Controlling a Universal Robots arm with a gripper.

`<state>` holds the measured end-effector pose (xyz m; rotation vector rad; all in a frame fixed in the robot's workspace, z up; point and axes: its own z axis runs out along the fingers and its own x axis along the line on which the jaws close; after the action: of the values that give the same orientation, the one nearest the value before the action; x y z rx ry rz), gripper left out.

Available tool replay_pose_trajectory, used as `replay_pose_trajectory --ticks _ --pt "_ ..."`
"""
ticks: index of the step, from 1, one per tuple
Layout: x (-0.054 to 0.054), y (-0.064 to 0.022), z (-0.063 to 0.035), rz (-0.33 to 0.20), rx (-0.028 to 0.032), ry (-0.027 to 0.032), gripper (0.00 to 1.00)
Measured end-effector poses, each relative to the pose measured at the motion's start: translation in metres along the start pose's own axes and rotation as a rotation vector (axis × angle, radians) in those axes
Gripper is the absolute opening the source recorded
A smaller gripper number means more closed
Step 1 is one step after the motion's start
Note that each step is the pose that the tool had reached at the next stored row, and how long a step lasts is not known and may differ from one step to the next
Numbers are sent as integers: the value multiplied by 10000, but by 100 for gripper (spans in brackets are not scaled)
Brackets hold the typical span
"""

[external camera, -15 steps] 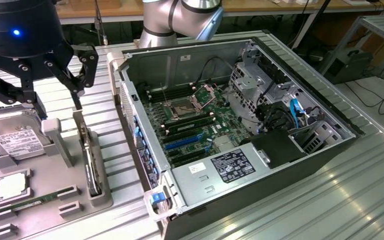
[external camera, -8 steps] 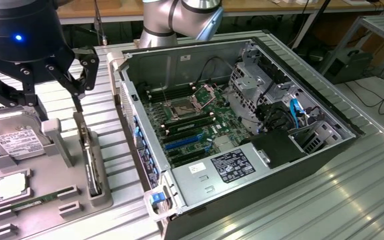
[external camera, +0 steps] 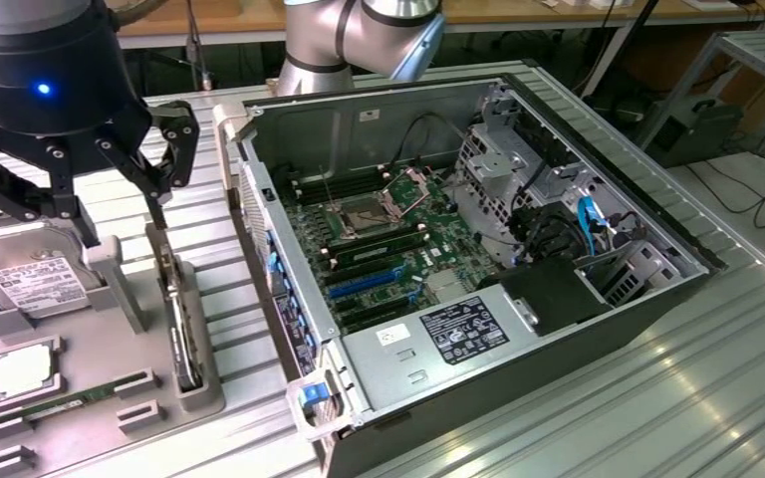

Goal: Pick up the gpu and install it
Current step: 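Pick up the gpu and move the gpu toward the slot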

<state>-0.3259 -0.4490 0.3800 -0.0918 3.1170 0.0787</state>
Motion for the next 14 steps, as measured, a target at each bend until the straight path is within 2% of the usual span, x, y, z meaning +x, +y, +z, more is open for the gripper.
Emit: replay_pose_trajectory --ticks 14 --pt "-49 -24 265 12 1 -1 54"
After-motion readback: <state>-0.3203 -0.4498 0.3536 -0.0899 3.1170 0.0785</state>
